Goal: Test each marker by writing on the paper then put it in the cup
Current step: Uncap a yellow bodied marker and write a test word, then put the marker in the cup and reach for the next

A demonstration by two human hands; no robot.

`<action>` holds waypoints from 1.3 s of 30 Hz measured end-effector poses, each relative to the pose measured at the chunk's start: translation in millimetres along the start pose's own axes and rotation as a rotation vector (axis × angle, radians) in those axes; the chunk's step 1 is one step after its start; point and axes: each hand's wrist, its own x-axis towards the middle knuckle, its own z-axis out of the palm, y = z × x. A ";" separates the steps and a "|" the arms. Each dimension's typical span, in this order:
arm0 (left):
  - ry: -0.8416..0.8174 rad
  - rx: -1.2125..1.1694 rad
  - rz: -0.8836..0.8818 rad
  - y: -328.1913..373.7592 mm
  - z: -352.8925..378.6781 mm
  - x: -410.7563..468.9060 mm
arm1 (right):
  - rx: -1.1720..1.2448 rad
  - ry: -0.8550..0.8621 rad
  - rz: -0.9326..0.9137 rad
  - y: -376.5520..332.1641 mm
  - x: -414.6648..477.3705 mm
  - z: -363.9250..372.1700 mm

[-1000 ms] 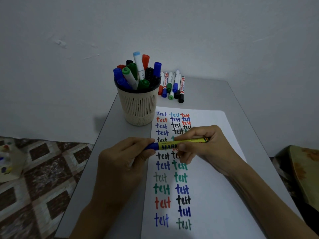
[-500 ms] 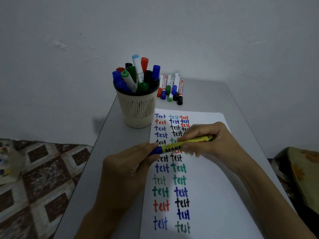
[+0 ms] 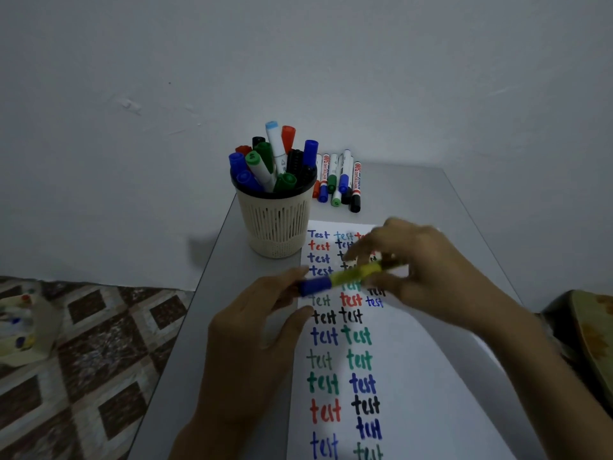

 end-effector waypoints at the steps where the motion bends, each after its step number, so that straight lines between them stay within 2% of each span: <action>1: -0.042 0.016 -0.033 -2.5 -0.3 0.0 | -0.007 0.037 0.004 1.5 5.8 -5.9; 3: -0.110 0.056 -0.069 -8.1 3.0 -0.8 | 0.103 0.180 0.076 5.1 21.4 -20.6; 7: -0.182 0.176 -0.076 -8.9 7.5 -2.4 | 0.577 0.508 0.190 3.5 58.1 -37.6; 10: -0.232 0.202 -0.141 -9.0 6.6 -1.3 | 0.735 0.609 0.214 -4.9 80.5 -36.5; 13: -0.284 0.258 -0.191 -9.5 6.4 -3.0 | 0.861 0.702 0.146 -16.9 92.8 -31.9; 16: -0.314 0.314 -0.199 -5.0 3.9 -2.8 | 0.827 0.726 0.052 -28.1 103.5 -24.1; 19: -0.324 0.333 -0.230 -3.7 2.9 -2.1 | 0.568 0.689 0.036 -34.8 114.4 -12.4; 21: -0.340 0.350 -0.231 -3.9 3.6 -2.4 | 0.331 0.602 0.007 -35.7 119.7 -3.5; 24: -0.370 0.372 -0.247 -3.6 3.7 -1.0 | 0.157 0.458 -0.043 -37.0 123.2 5.3; 29: -0.412 0.407 -0.249 -2.6 2.7 0.7 | 0.011 0.572 0.002 -27.8 121.6 24.8; 32: -0.431 0.431 -0.238 -1.3 3.0 1.8 | 0.069 0.531 -0.011 -19.6 118.8 24.4; 35: -0.444 0.447 -0.231 -2.2 3.2 2.2 | 0.379 0.522 0.045 -13.1 118.9 7.1; 38: -0.422 0.449 -0.200 -2.7 2.9 1.5 | 0.531 0.735 0.276 19.2 113.7 -0.4; 39: -0.415 0.441 -0.196 -2.7 2.8 1.1 | 0.483 0.704 0.398 35.2 111.1 1.6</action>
